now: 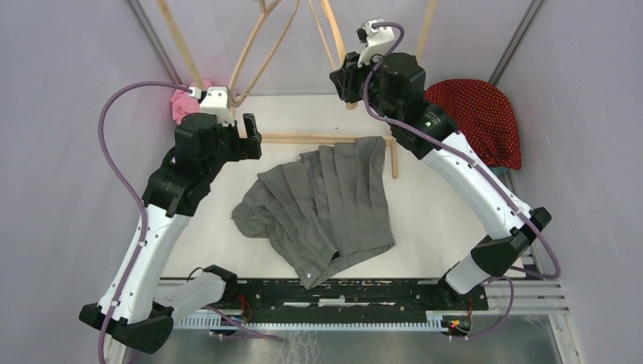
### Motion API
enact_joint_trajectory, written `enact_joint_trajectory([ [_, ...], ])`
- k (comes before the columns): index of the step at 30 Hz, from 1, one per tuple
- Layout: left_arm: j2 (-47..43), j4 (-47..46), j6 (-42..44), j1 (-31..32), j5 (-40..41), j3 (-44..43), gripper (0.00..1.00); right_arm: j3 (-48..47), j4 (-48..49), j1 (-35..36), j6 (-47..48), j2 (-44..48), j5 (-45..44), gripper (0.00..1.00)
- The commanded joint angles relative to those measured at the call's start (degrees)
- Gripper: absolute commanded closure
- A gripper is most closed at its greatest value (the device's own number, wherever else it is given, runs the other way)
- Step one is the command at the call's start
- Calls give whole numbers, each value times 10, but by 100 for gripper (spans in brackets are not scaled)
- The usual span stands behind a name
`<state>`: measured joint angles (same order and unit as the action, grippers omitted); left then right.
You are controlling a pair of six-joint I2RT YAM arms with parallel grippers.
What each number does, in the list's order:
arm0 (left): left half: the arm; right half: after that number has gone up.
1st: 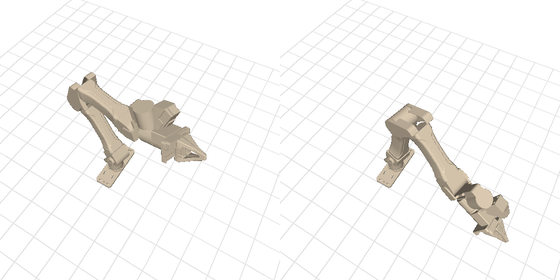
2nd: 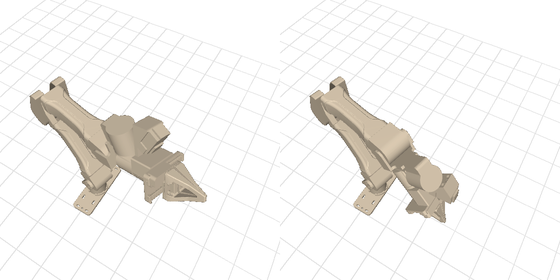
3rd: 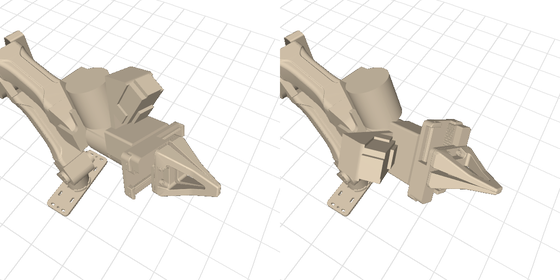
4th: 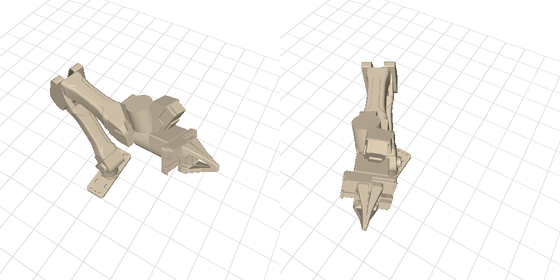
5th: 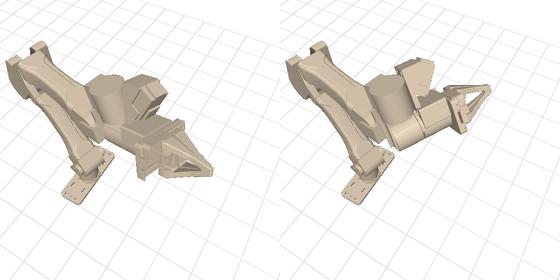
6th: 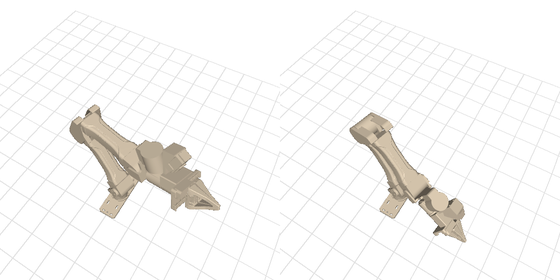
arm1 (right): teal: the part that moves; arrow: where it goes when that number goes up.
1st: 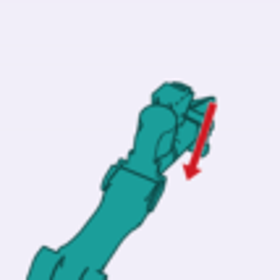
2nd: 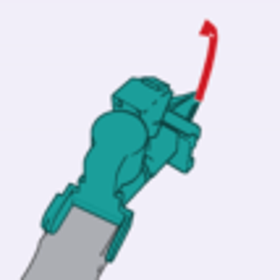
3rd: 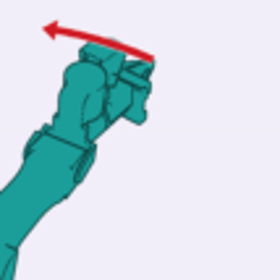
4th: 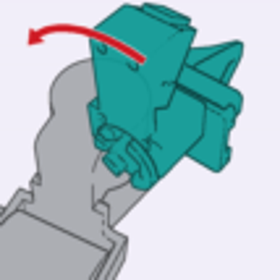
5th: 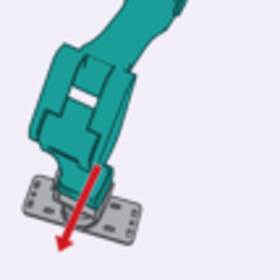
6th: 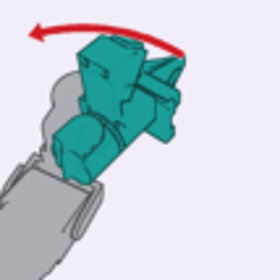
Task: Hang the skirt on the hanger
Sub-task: Pick up the hanger from the clothesline.
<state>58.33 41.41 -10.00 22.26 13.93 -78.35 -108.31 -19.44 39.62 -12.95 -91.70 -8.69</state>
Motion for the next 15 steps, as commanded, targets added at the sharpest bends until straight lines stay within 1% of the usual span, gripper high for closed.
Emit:
enact_joint_trajectory([
  [1, -16, -34, -25, 1, -20, -1, 5, 19, 120, -2, 41, 61, -4, 98],
  [4, -16, -34, -27, 1, -29, -1, 5, 27, 137, -2, 48, 69, -3, 99],
  [7, -19, -34, -29, 1, -36, 0, 5, 19, 112, -2, 50, 69, -14, 99],
  [9, -22, -34, -31, 1, -38, 2, 5, 34, 95, -3, 50, 79, -17, 99],
  [12, -24, -34, -32, 1, -40, 4, 5, 78, 80, -2, 50, 116, -21, 99],
  [15, -23, -34, -33, 1, -45, 2, 5, 139, 103, -2, 55, 153, -22, 99],
])
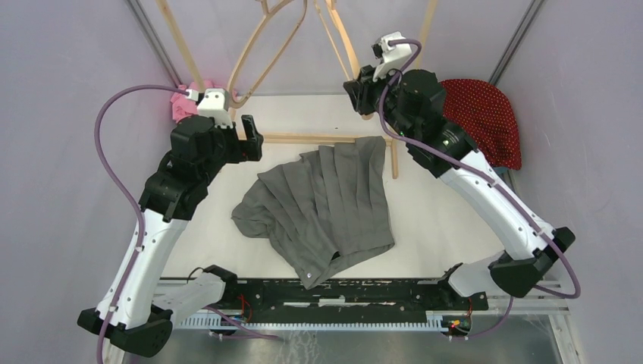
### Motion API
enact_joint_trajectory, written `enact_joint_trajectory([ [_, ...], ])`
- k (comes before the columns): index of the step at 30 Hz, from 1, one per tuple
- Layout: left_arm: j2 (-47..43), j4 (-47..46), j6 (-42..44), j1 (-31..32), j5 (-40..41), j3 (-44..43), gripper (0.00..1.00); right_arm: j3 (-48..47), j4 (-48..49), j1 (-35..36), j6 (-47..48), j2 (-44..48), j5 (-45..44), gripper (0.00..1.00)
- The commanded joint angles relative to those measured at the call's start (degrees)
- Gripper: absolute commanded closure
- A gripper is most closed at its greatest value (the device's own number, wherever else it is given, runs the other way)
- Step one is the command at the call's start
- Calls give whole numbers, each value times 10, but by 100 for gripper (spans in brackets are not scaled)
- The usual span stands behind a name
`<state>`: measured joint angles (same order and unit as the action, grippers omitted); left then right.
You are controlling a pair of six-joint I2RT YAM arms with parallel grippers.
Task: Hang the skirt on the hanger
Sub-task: Pick up the hanger from the clothesline.
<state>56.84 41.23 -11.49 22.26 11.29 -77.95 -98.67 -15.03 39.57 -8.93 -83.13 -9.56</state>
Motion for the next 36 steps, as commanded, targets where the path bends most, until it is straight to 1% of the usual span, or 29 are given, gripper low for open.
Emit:
enact_joint_trajectory([
  [1, -8, -32, -19, 1, -20, -3, 5, 52, 59, -2, 20, 74, -13, 99],
  [6, -8, -29, -22, 1, -27, -8, 6, 80, 53, -2, 32, 97, -7, 99],
  [9, -9, -25, -22, 1, -30, -8, 6, 97, 28, -1, 31, 119, -12, 99],
  [13, -10, -21, -22, 1, -63, 0, 6, 106, -84, -2, 15, 150, 0, 99],
  [17, -18, -32, -33, 1, -134, 34, 6, 128, -206, -2, -19, 193, 38, 99],
  [18, -24, -36, -37, 1, -147, 45, 1, 137, -231, -2, -25, 206, 49, 99],
  [21, -44, -39, -50, 1, -165, 77, 1, 160, -299, -2, -34, 256, 81, 99],
  [24, -71, -51, -67, 1, -186, 112, 1, 186, -349, -2, -50, 298, 151, 99],
  [27, -89, -70, -78, 2, -204, 143, 1, 215, -367, -2, -70, 330, 251, 99],
  [30, -99, -89, -78, 2, -220, 164, 1, 235, -386, -2, -82, 339, 350, 99],
  [33, -108, -109, -60, 2, -248, 179, 1, 257, -382, -2, -90, 341, 462, 99],
  [36, -113, -107, -42, 2, -276, 184, 1, 274, -366, -2, -100, 338, 529, 98],
])
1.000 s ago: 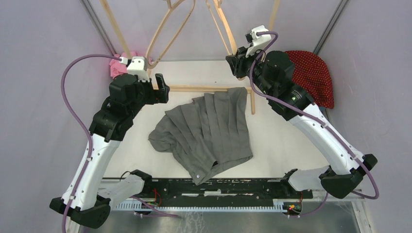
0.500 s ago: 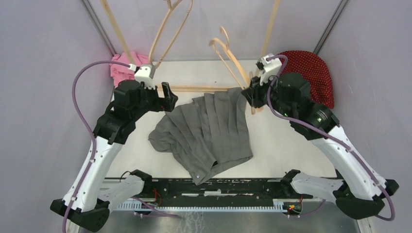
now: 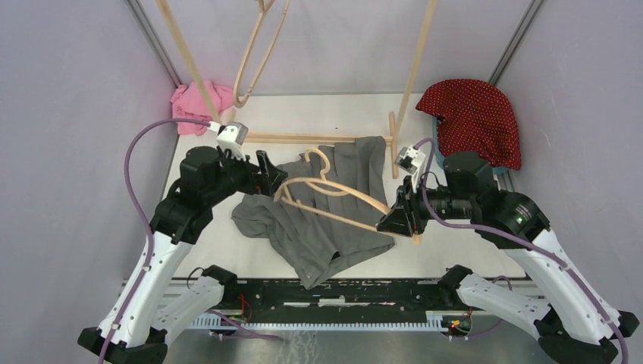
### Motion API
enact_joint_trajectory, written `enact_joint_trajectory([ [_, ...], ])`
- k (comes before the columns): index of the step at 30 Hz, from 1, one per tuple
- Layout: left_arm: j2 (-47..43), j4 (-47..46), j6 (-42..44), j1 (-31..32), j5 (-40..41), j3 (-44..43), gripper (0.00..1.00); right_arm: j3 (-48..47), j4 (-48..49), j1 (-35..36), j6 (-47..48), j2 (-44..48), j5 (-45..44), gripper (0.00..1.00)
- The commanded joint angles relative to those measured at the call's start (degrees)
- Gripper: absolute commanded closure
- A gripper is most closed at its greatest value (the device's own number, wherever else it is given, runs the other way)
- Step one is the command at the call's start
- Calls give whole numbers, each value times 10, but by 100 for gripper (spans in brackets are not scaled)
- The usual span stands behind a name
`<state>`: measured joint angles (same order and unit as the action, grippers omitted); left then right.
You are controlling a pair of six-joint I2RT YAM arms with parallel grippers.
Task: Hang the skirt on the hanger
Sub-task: Pick up the hanger from the clothesline.
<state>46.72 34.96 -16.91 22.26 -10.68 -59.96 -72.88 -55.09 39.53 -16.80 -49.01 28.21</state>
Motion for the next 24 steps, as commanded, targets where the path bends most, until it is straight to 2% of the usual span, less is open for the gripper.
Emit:
enact_joint_trajectory([
  [1, -13, -41, 15, 2, -65, 5, 1, 21, 48, -2, -26, -3, 175, 97],
  [5, -23, -27, 27, 2, -117, 5, 1, 36, 101, -2, -53, -9, 244, 97],
  [13, -55, -11, 28, 2, -185, 14, 1, 24, 137, -1, -68, -29, 264, 98],
  [19, -68, 2, 21, 2, -137, -6, 1, 24, 95, -1, -40, -42, 240, 99],
  [24, -69, 5, 2, 2, -89, -4, 1, 24, 63, -2, -18, -41, 179, 99],
])
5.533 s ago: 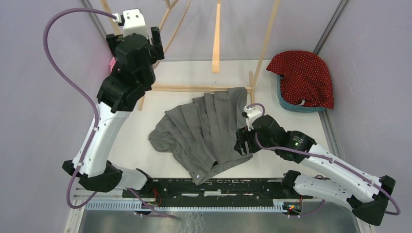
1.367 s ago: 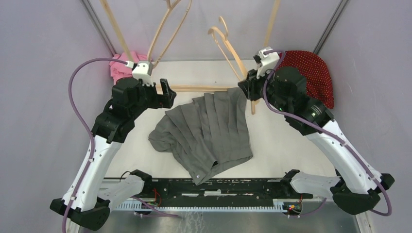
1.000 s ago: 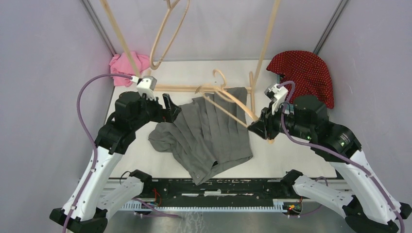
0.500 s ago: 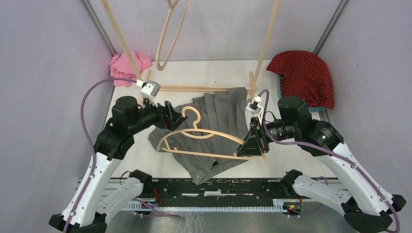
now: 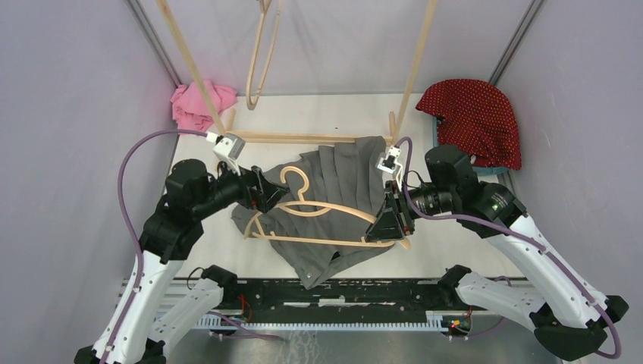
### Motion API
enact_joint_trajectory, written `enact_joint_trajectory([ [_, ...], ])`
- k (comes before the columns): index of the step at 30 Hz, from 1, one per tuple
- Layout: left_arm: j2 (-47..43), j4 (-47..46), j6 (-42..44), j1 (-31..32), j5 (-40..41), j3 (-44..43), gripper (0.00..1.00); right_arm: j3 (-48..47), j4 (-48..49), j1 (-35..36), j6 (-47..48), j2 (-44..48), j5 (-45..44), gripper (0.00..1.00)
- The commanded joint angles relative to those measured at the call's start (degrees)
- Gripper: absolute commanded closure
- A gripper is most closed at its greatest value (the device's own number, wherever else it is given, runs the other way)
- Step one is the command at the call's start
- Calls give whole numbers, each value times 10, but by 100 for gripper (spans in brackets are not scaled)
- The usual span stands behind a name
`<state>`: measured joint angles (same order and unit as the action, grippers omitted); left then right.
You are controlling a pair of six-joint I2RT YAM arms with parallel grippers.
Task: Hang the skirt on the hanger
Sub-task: Pick up the hanger from the clothesline, then hang the skirt on the hanger.
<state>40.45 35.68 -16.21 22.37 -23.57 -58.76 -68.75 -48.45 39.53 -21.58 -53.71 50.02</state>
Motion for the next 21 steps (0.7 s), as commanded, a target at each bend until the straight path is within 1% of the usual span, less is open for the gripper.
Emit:
enact_joint_trajectory([
  [1, -9, -4, -8, 1, 42, -14, 1, -18, -8, -2, 34, 4, -52, 99],
  [4, -17, -7, -11, 1, 33, -5, 1, -16, -3, -4, 35, -6, -63, 99],
  [8, -35, -8, -15, 1, 39, 14, 1, -9, 29, -14, 25, -16, -50, 99],
  [15, -48, -18, -15, 1, 37, 50, 0, -16, 89, -47, -6, -36, 17, 99],
  [21, -50, -35, -8, 1, 38, 78, 0, -18, 150, -60, -50, -36, 97, 99],
])
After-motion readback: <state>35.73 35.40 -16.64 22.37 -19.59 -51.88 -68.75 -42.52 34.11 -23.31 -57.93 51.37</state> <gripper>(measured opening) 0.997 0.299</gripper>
